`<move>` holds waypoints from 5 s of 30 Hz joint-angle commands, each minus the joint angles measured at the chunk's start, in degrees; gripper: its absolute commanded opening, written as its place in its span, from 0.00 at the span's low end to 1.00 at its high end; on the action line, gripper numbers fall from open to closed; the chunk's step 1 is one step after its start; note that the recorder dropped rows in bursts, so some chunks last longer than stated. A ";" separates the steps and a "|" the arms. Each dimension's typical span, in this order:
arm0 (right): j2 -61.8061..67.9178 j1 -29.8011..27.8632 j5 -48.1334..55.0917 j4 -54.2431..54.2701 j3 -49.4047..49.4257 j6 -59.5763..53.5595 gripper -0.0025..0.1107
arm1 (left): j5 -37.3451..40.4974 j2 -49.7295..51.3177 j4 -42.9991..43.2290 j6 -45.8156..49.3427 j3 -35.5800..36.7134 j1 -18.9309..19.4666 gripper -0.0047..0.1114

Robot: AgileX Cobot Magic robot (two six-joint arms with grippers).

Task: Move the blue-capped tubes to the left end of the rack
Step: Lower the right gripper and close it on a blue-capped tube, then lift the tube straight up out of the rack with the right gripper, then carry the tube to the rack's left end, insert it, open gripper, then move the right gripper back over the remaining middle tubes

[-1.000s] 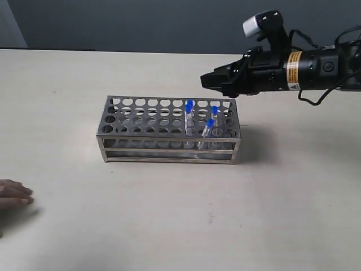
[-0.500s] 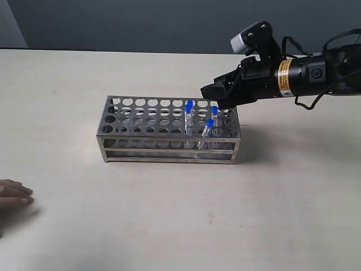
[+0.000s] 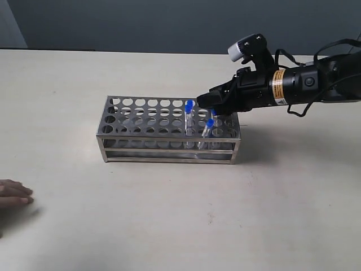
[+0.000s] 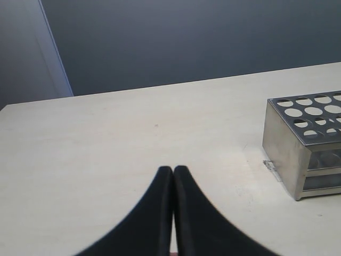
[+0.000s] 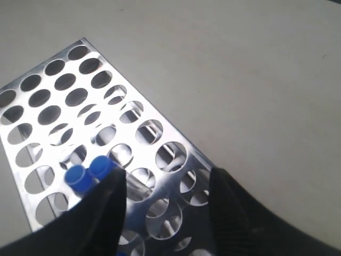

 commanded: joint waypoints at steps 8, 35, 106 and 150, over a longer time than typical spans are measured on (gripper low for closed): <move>0.19 0.04 1.54 -3.17 0.11 1.72 0.44 | -0.48 0.20 -0.30 -0.04 -0.30 -0.25 0.05; -0.20 0.04 5.82 -11.44 0.11 4.87 0.43 | -0.48 0.20 -0.30 -0.04 -0.30 -0.25 0.05; 18.70 24.00 14.53 -6.88 -34.94 6.28 0.02 | -0.48 0.20 -0.30 -0.04 -0.30 -0.25 0.05; 1.20 20.53 26.29 -3.27 -27.41 6.48 0.43 | -0.48 0.20 -0.30 -0.04 -0.30 -0.25 0.05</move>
